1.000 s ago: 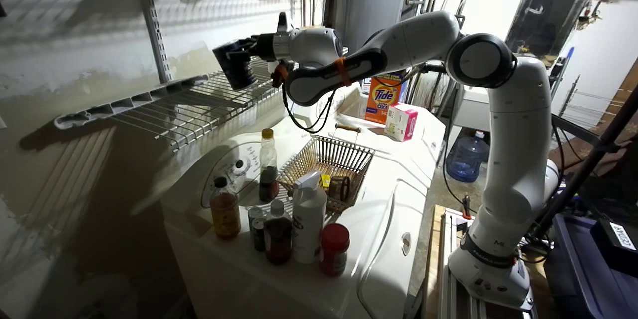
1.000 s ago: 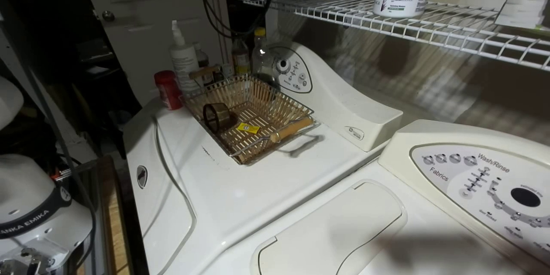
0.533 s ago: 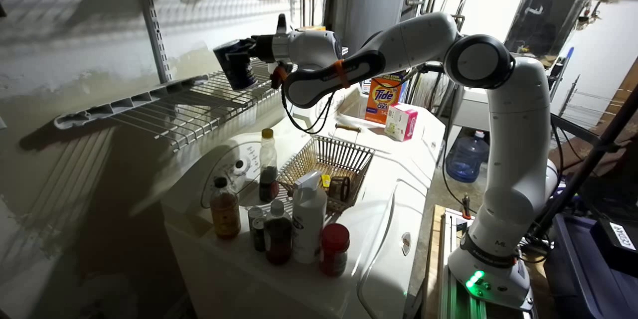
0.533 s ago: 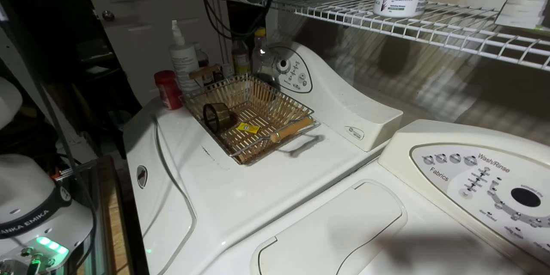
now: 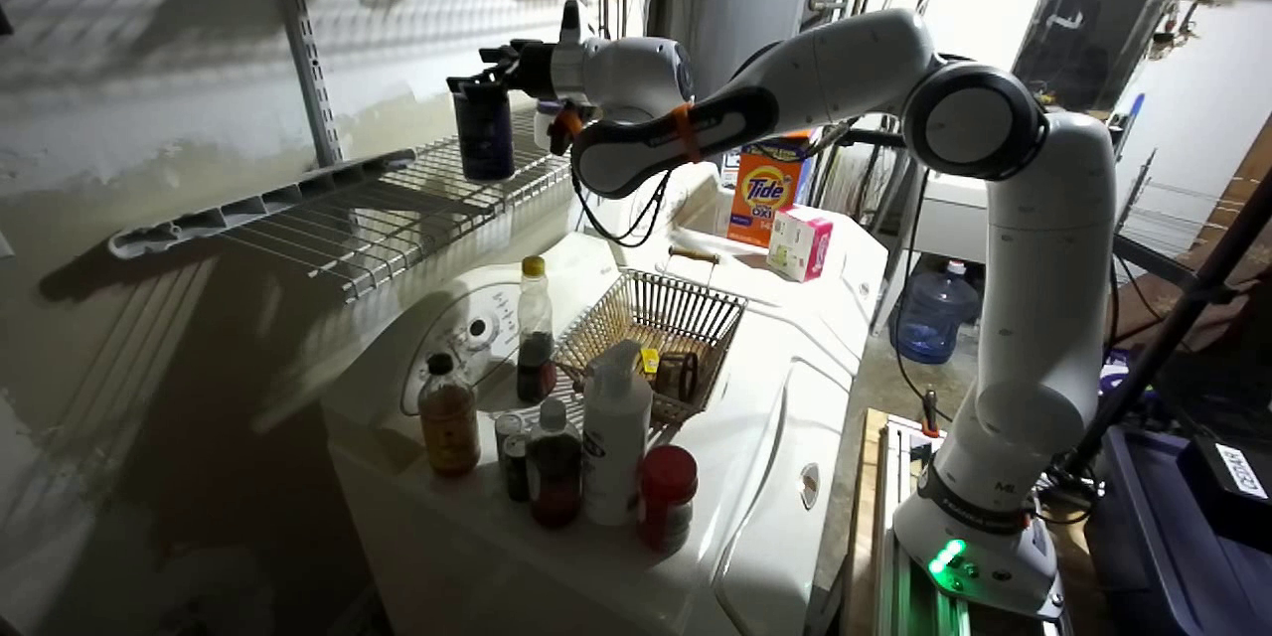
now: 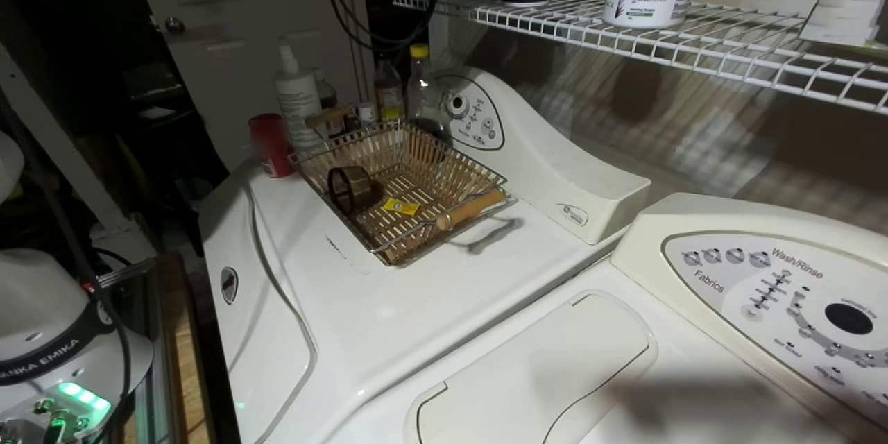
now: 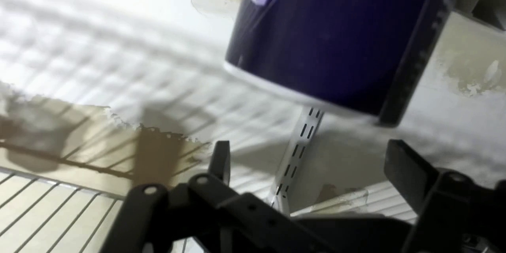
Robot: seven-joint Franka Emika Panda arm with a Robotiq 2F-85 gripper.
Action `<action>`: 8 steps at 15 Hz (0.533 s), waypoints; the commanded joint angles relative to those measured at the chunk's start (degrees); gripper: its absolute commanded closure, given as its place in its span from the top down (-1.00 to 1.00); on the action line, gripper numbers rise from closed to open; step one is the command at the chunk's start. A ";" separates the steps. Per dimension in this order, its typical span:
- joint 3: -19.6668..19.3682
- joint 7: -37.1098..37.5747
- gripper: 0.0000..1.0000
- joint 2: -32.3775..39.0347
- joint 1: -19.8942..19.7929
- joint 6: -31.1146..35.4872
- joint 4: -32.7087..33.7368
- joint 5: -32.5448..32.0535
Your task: Place the dark blue and white container right-side up.
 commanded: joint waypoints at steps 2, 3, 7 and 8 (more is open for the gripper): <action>-8.81 -4.10 1.00 -4.67 7.82 -3.33 -1.51 3.29; -10.56 -4.98 1.00 -5.66 9.39 -4.74 -1.85 4.28; -17.79 -4.32 1.00 -9.34 15.53 -13.74 -2.65 5.06; -19.27 -3.48 1.00 -10.25 16.78 -16.25 -2.74 3.77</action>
